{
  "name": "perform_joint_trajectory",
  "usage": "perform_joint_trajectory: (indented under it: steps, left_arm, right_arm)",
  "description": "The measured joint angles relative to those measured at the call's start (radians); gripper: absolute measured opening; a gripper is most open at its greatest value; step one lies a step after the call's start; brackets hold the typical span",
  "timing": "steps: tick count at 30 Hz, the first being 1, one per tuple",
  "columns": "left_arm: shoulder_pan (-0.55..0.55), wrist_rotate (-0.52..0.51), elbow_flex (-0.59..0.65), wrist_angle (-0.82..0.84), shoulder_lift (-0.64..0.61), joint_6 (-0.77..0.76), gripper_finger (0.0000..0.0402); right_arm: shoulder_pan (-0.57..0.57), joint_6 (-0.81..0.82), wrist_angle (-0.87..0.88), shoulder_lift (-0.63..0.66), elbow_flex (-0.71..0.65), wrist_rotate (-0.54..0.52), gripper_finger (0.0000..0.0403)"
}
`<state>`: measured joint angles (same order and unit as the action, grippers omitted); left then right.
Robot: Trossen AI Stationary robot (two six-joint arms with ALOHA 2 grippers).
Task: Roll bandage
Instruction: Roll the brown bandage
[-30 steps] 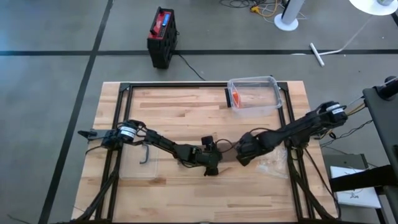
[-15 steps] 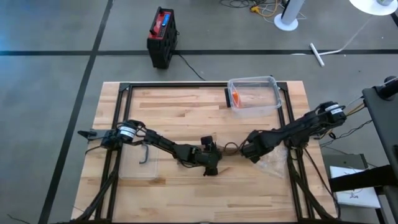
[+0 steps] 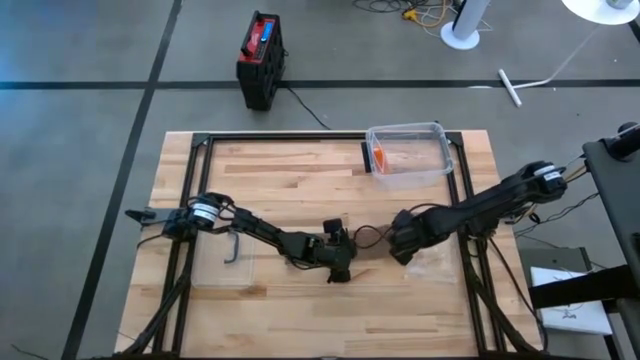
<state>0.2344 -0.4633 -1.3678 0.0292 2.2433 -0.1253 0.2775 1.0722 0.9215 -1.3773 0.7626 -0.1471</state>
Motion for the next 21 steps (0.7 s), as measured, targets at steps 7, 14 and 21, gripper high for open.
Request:
perform_joint_trajectory:
  steps: [7,14,21]
  left_arm:
    - [0.000,0.000,0.000,-0.003,0.000,0.000,0.0027]
    - [0.000,0.000,0.000,-0.003,0.000,0.000,0.0027]
    - [0.000,0.000,0.000,-0.003,0.000,-0.004,0.0027]
  right_arm:
    - [0.000,0.036,-0.039,0.085,0.003,-0.013,0.0114]
    - [0.006,0.072,-0.114,-0.014,-0.001,0.022,0.0103]
    - [0.013,0.065,-0.140,-0.104,-0.001,0.042,0.0112]
